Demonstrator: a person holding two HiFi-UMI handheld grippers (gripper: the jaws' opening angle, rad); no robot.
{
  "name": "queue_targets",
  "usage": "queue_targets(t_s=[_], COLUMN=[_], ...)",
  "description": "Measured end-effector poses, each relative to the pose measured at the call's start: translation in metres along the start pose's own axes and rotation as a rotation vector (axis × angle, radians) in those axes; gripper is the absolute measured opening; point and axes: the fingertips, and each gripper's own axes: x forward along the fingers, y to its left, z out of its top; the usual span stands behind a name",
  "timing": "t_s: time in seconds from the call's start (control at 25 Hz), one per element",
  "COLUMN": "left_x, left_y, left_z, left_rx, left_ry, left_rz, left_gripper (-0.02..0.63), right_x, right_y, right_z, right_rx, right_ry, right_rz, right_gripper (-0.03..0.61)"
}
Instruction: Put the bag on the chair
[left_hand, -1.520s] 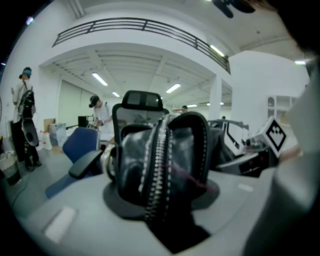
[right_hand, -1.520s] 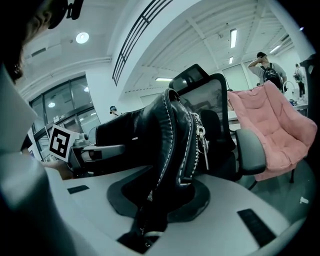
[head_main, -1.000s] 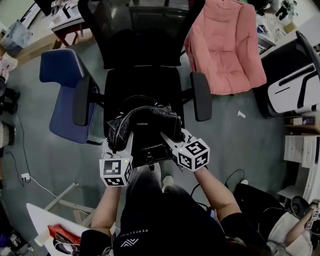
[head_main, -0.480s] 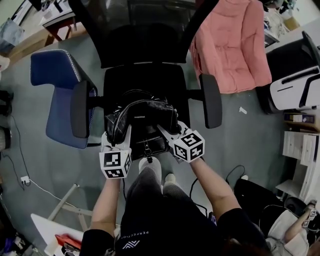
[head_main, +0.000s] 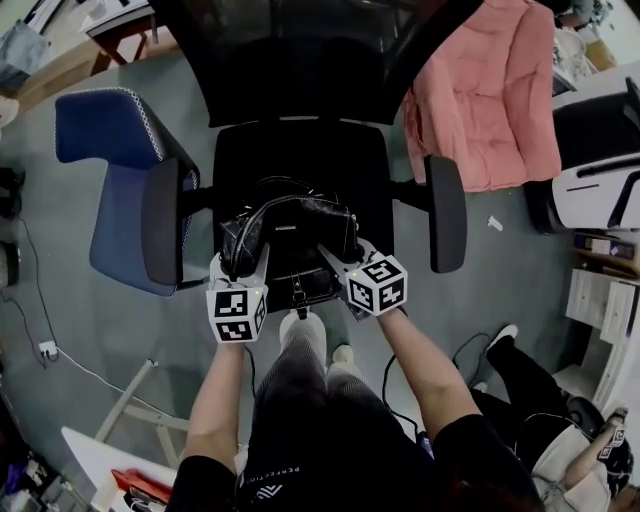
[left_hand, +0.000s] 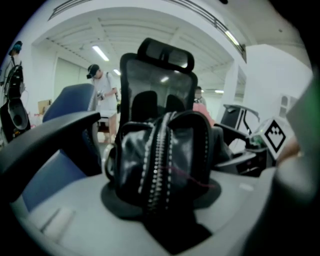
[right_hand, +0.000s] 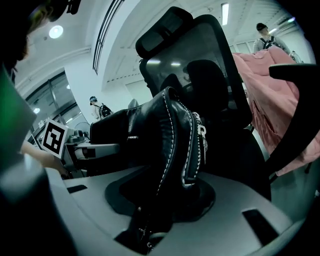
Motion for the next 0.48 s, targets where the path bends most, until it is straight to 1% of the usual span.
queue_targets(t_s=[0.28,0.4,0.48], left_x=[0.018,0.020,0.022], left_y=[0.008,0.013,0.018], left_z=[-0.006,-0.009,-0.012], left_rx=[-0.007,-0.031,-0.055], left_ry=[0.045,0.065,0.083], left_rz=[-0.023,-0.034,-0.032], left_gripper=[0.235,0.249,0.273], right_x=[0.014,0.017,0.019], right_y=[-0.014,-0.017,-0.019], right_z=[-0.004,-0.006,-0.007], right_rx=[0.032,0.060,0.077], right_ry=[0.026,0.047,0.067], right_rz=[-0.002,-0.004,-0.011], right_gripper=[0.132,0.150,0.168])
